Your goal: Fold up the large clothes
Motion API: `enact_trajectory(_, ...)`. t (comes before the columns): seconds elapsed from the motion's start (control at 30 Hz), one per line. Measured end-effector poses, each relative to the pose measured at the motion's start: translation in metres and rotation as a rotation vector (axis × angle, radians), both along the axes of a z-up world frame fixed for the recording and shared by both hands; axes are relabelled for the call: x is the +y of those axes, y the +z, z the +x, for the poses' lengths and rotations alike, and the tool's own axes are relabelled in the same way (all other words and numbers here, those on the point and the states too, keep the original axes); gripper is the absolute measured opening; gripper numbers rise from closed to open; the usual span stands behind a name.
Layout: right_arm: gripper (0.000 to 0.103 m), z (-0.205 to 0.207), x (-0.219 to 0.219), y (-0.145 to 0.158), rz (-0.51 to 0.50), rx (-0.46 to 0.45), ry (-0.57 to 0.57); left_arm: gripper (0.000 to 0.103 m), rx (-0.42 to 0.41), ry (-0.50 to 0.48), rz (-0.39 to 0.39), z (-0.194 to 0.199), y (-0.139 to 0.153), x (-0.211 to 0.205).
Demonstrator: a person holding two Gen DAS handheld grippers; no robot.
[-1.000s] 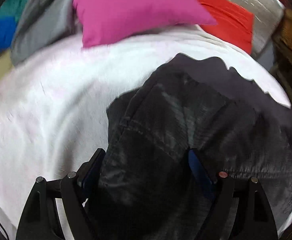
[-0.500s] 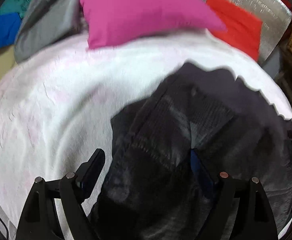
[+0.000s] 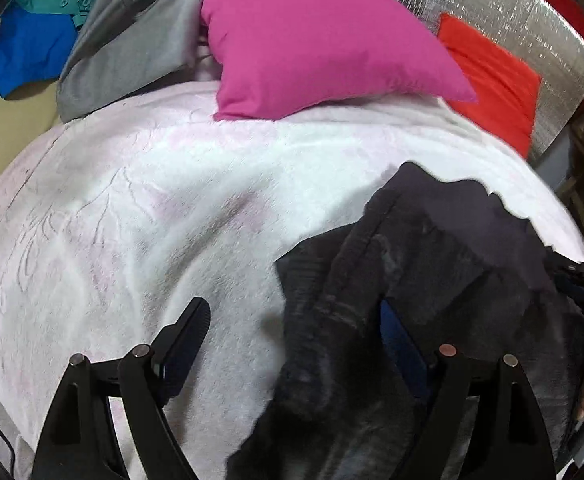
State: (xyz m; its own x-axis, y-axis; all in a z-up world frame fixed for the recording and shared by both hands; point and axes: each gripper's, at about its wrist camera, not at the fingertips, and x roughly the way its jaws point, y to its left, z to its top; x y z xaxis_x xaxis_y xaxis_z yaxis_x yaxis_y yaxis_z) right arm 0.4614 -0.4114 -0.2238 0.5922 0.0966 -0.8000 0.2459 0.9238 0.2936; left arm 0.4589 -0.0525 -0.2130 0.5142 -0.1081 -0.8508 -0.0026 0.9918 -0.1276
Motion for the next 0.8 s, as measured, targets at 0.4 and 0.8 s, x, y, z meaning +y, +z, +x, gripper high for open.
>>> enact_trajectory(0.4,0.034,0.018,0.071,0.03,-0.008,-0.09,0.205,0.086,-0.028,-0.018,-0.014,-0.007,0.01,0.006)
enact_trajectory(0.8,0.016,0.086,0.084,-0.023,-0.012,0.1,0.113,0.086,-0.068,-0.047,0.025,-0.017,0.019,0.004)
